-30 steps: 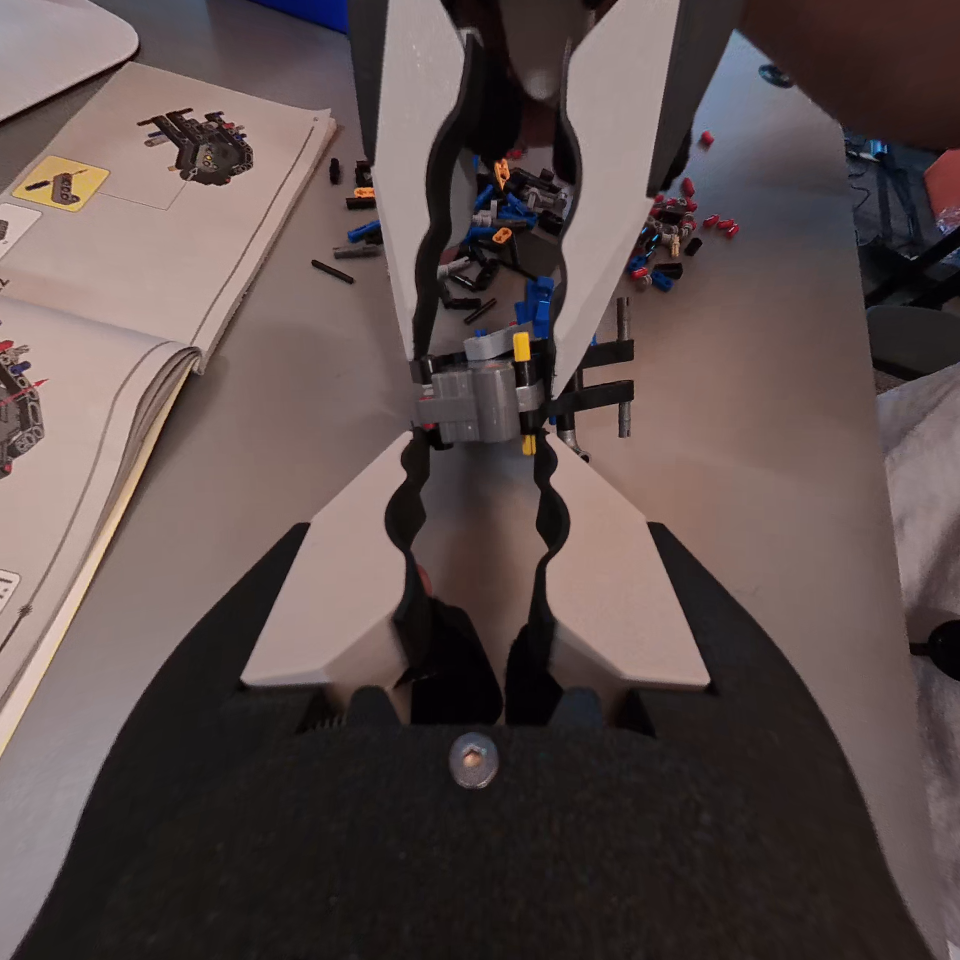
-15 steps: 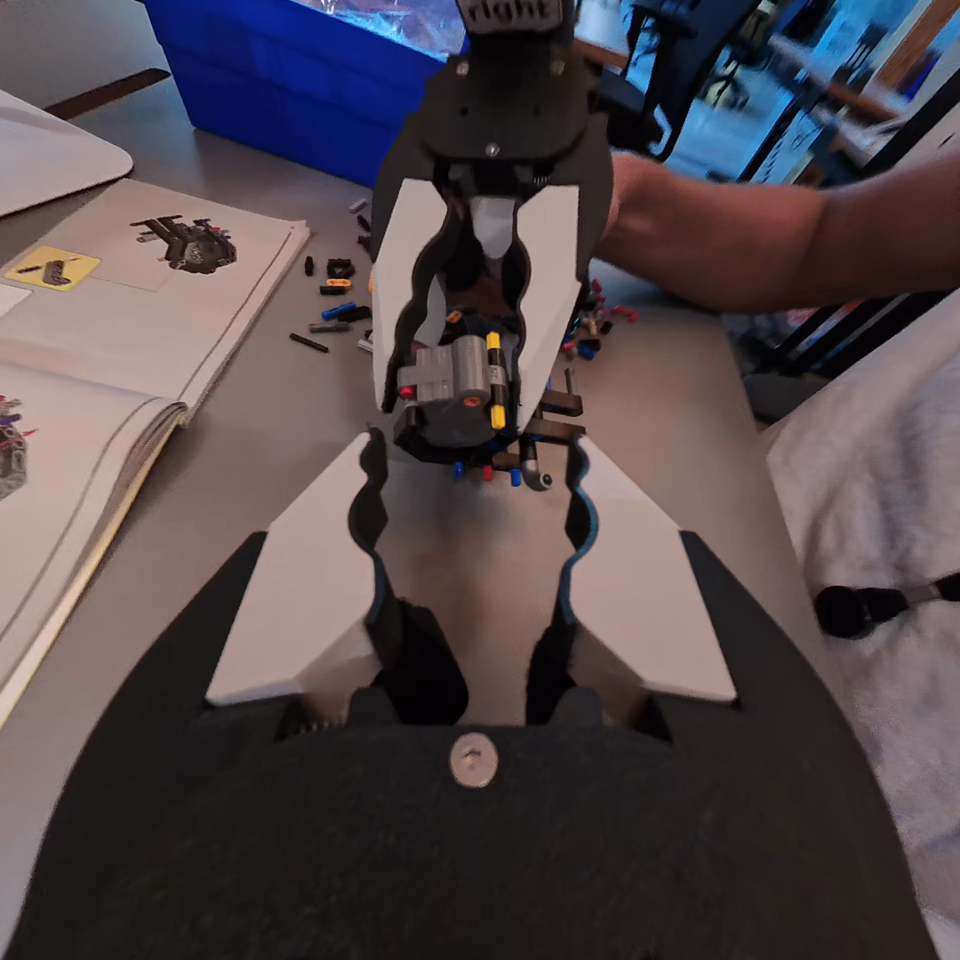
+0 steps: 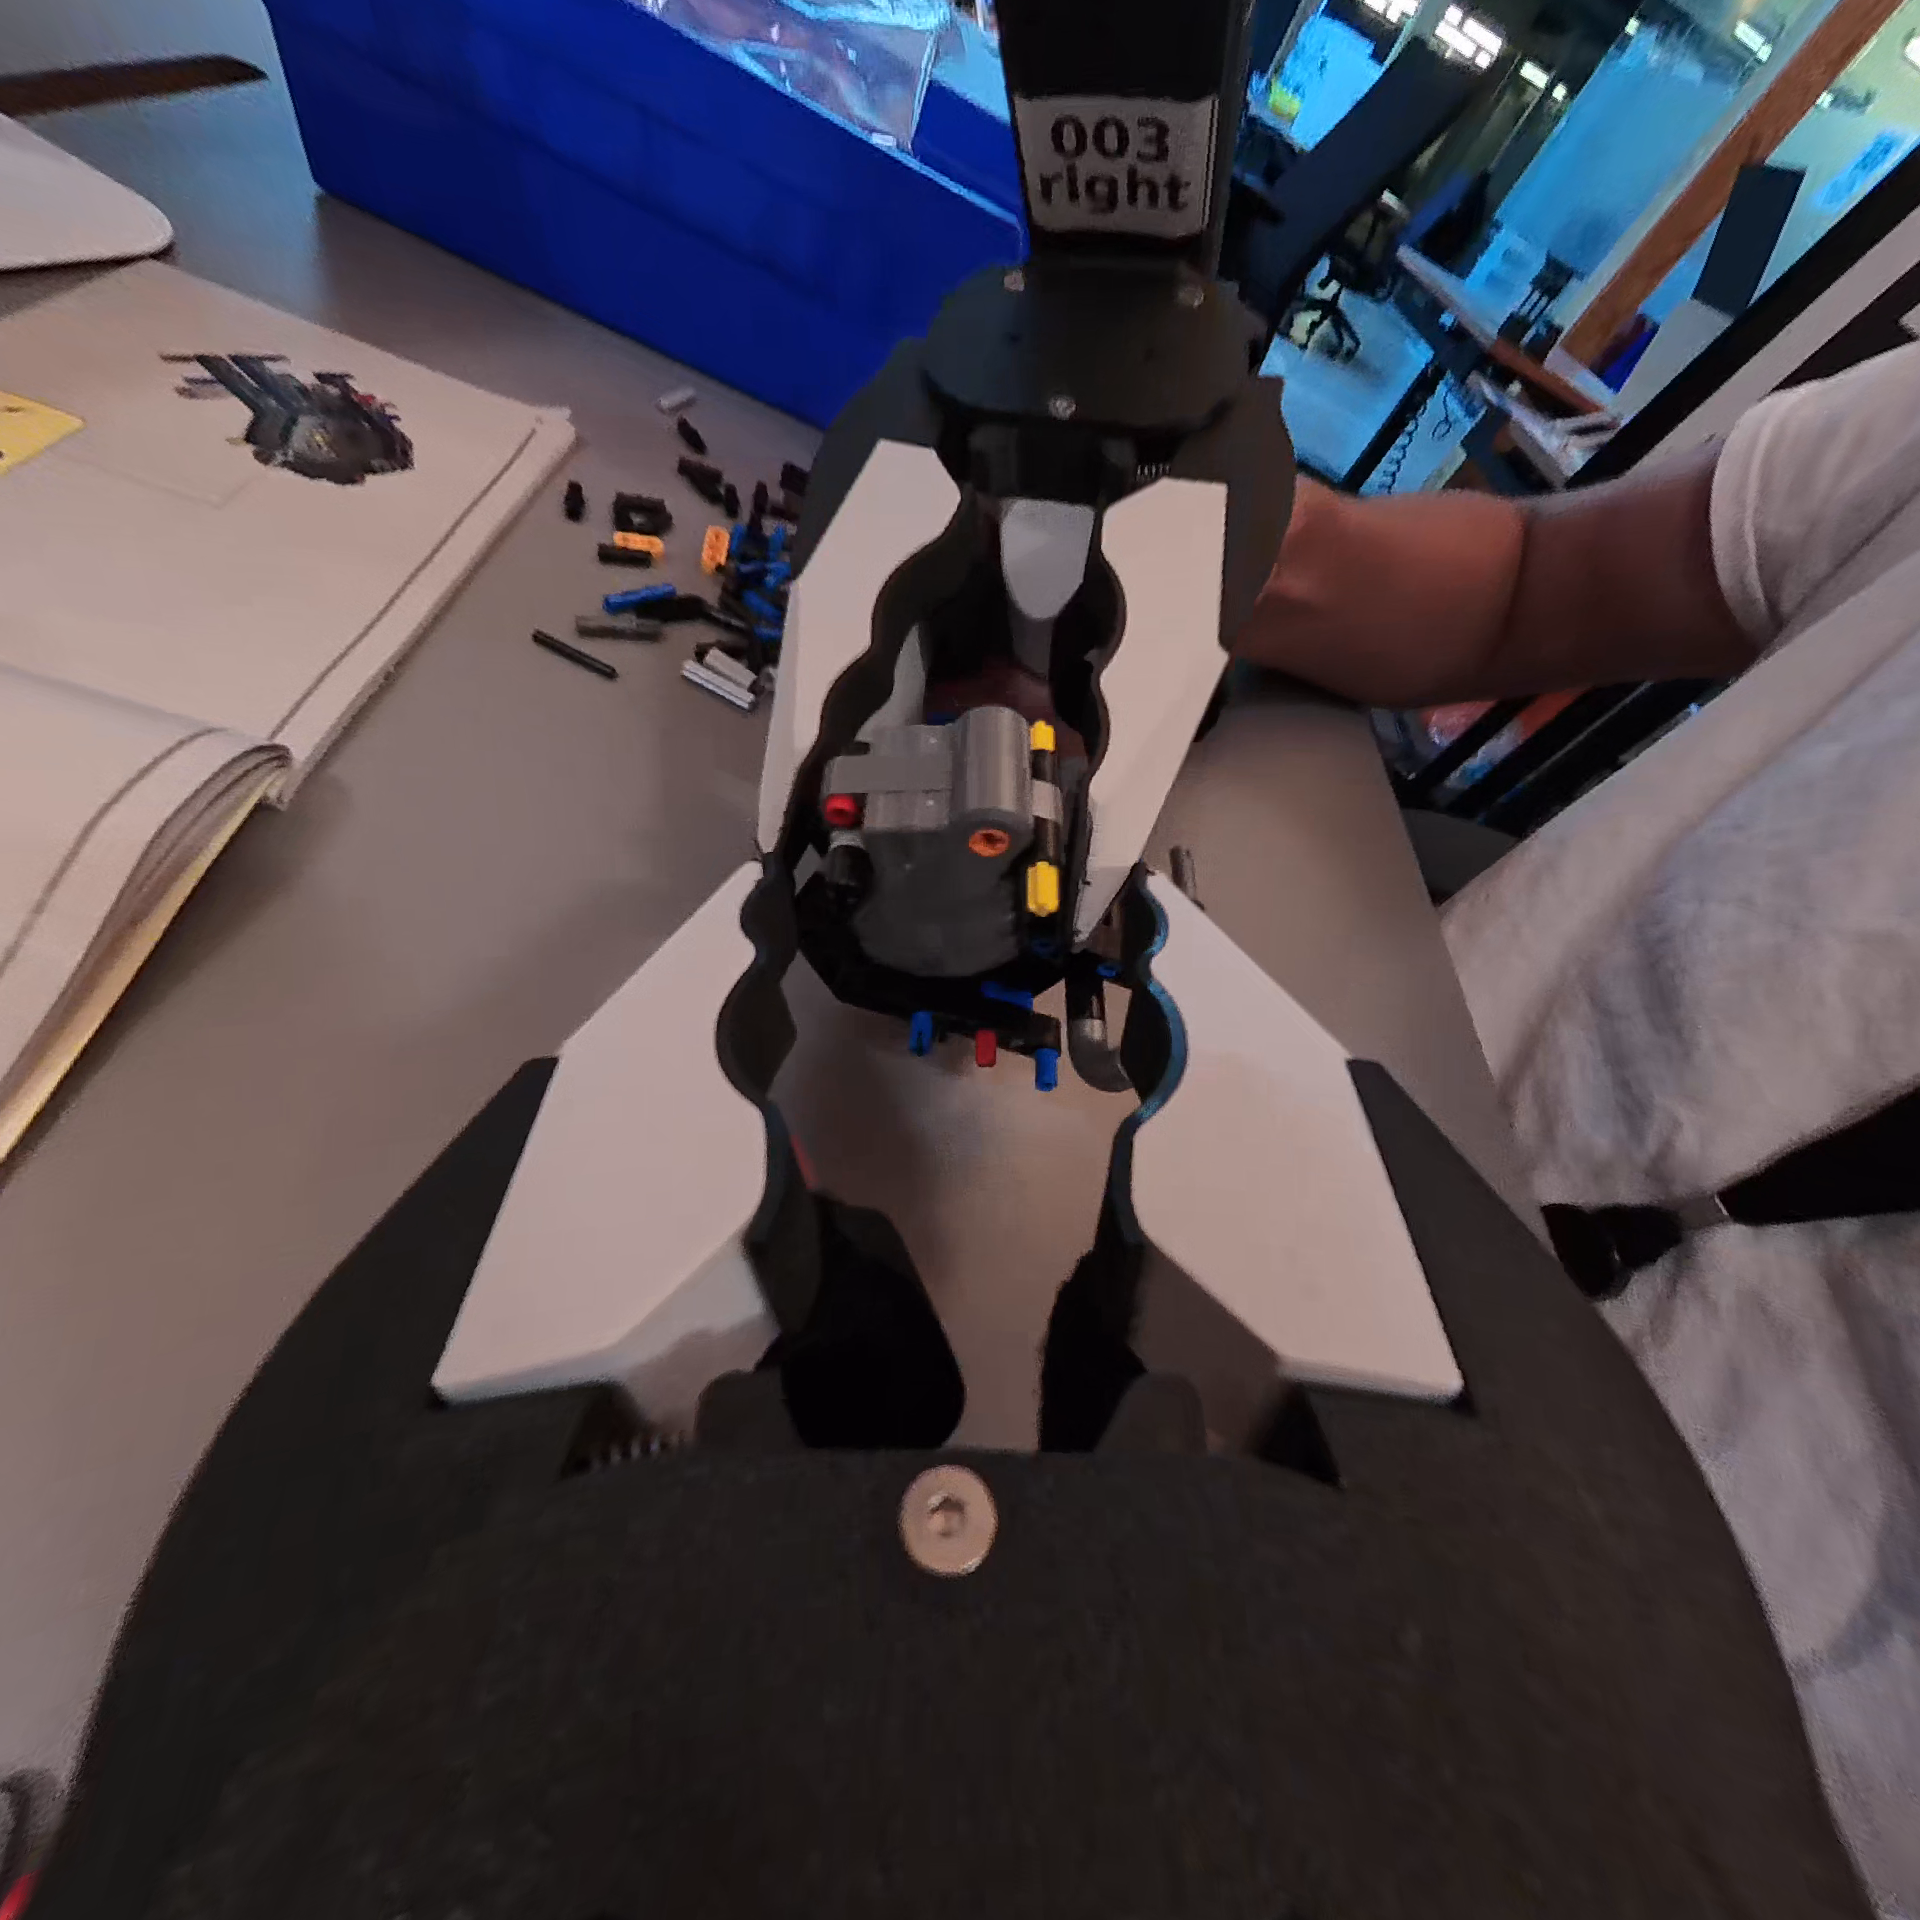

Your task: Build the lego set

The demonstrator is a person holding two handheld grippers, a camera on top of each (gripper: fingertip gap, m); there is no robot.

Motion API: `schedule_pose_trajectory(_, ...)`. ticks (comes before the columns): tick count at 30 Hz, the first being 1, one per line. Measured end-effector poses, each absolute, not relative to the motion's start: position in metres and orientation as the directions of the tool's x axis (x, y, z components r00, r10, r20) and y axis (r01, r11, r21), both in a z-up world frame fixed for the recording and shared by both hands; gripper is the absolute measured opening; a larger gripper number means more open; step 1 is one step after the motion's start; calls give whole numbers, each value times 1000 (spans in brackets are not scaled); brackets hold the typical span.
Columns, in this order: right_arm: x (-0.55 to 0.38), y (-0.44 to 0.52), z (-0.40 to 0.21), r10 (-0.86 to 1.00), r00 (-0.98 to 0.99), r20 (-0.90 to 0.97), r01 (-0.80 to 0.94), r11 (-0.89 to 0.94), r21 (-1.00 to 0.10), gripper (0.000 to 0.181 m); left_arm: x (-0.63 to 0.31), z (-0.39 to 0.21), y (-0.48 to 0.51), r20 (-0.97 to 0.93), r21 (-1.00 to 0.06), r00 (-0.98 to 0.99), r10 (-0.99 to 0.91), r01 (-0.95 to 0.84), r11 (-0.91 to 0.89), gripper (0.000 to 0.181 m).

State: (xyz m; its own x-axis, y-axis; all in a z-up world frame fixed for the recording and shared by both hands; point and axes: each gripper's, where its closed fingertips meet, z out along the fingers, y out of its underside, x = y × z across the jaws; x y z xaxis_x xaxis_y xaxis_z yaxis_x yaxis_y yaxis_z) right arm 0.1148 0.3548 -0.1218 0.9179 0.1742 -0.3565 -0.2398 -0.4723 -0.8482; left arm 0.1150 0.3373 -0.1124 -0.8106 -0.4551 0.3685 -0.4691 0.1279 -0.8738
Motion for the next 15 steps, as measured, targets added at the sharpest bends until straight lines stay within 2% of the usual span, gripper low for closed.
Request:
schedule_pose_trajectory(4, 105, 347, -134, 230, 891, -392, -212, -552, -806, 56, 107, -122, 334, 337, -862, -834, -437, -460, 214, 56)
schedule_pose_trajectory(8, 103, 339, -134, 272, 881, -388, -180, -565, -806, 56, 103, -123, 333, 343, -858, -840, -419, -462, 224, 48)
schedule_pose_trajectory(10, 104, 335, -130, 282, 871, -402, -185, -569, -801, 63, 106, -122, 335, 347, -858, -834, -429, -467, 212, 45)
schedule_pose_trajectory(15, 113, 328, -121, 279, 826, -490, -268, -571, -776, 61, 111, -121, 338, 354, -858, -819, -452, -476, 192, 51)
